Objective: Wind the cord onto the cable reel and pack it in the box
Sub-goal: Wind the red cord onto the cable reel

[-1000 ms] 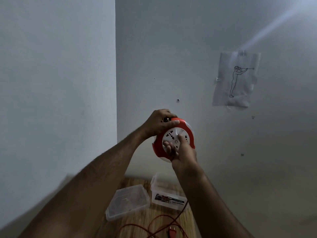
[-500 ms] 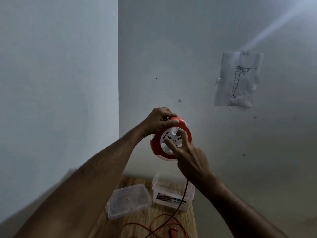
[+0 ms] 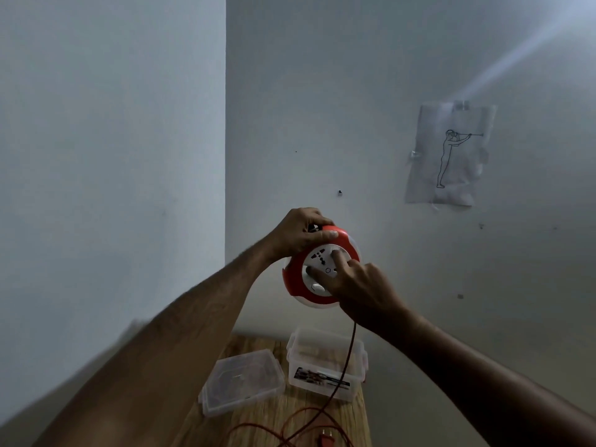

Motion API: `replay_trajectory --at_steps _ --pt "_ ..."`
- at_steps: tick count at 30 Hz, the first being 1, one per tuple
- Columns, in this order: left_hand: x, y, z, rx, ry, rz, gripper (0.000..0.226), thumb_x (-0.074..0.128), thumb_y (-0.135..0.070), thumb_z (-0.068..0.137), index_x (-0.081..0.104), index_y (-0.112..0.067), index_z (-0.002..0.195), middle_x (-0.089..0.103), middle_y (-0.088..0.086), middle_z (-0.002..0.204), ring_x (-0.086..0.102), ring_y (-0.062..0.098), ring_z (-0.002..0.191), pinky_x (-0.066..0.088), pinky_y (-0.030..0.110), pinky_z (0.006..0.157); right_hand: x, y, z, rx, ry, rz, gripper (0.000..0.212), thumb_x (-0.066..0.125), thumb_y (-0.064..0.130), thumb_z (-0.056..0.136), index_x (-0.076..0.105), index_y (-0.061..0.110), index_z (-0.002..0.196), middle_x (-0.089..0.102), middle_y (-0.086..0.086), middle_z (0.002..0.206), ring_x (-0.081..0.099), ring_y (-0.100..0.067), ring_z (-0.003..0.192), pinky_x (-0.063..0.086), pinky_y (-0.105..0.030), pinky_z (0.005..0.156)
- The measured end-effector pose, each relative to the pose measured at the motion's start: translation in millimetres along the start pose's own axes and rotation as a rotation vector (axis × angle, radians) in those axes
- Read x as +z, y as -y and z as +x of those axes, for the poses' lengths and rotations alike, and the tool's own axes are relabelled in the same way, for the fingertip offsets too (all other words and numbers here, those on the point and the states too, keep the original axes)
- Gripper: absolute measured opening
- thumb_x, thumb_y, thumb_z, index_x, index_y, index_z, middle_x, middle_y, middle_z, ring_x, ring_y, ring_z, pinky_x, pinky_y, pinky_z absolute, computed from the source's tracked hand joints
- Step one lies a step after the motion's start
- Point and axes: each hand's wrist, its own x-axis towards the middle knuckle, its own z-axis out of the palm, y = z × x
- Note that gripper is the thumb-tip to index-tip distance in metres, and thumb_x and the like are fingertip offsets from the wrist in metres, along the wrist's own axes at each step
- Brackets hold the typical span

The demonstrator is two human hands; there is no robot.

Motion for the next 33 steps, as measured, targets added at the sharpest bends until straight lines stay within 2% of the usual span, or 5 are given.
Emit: replay_trajectory --at_steps 8,14,24,27,33 --pt "2.6 -5.4 2.5 0.009 -0.049 0.005 0.036 0.066 -0.04 0.09 0.071 -0.012 0.112 0.064 -0.003 0.09 0.062 0.005 0.082 0.054 0.025 0.074 3.0 13.9 9.3 0.403 -0.192 0.394 0.056 0.075 0.031 0.083 0.058 0.006 0.13 0.074 -0.016 0.091 0.068 -0.021 0.058 0.055 -0.021 0.055" --pt "7.5 -7.5 5.8 0.03 -0.06 0.007 0.033 0.067 -0.039 0.09 0.072 -0.013 0.109 0.064 -0.002 0.088 0.062 0.006 0.08 0.053 0.023 0.071 -1.9 38.8 22.7 0.987 -0.364 0.892 0.065 0.082 0.041 0.079 0.053 0.013 0.129 0.068 -0.001 0.115 0.069 -0.014 0.092 0.062 -0.028 0.079" --pt "18.5 0.5 1.3 0.029 -0.027 0.019 0.034 0.067 -0.04 0.09 0.071 -0.014 0.112 0.062 -0.005 0.088 0.06 0.002 0.078 0.049 0.016 0.068 -10.6 46.7 44.6 2.052 -0.426 2.208 0.061 0.082 0.035 0.081 0.05 0.007 0.125 0.068 -0.02 0.109 0.074 -0.028 0.076 0.063 -0.036 0.057" --pt "21.7 2.7 0.4 0.031 -0.021 0.014 0.034 0.067 -0.041 0.09 0.071 -0.015 0.112 0.061 -0.007 0.087 0.061 0.003 0.078 0.052 0.02 0.067 -16.4 41.5 45.1 2.12 -0.479 2.477 0.061 0.08 0.03 0.084 0.048 0.006 0.129 0.067 -0.026 0.109 0.068 -0.021 0.051 0.05 -0.024 0.035" --pt "20.8 2.5 2.0 0.025 -0.019 -0.001 0.035 0.065 -0.042 0.09 0.072 -0.013 0.109 0.065 0.001 0.089 0.064 0.007 0.078 0.056 0.025 0.068 -35.9 39.9 32.6 2.01 -0.392 2.58 0.042 0.073 0.022 0.09 0.047 0.003 0.117 0.067 -0.031 0.109 0.07 -0.02 0.063 0.052 -0.023 0.038"
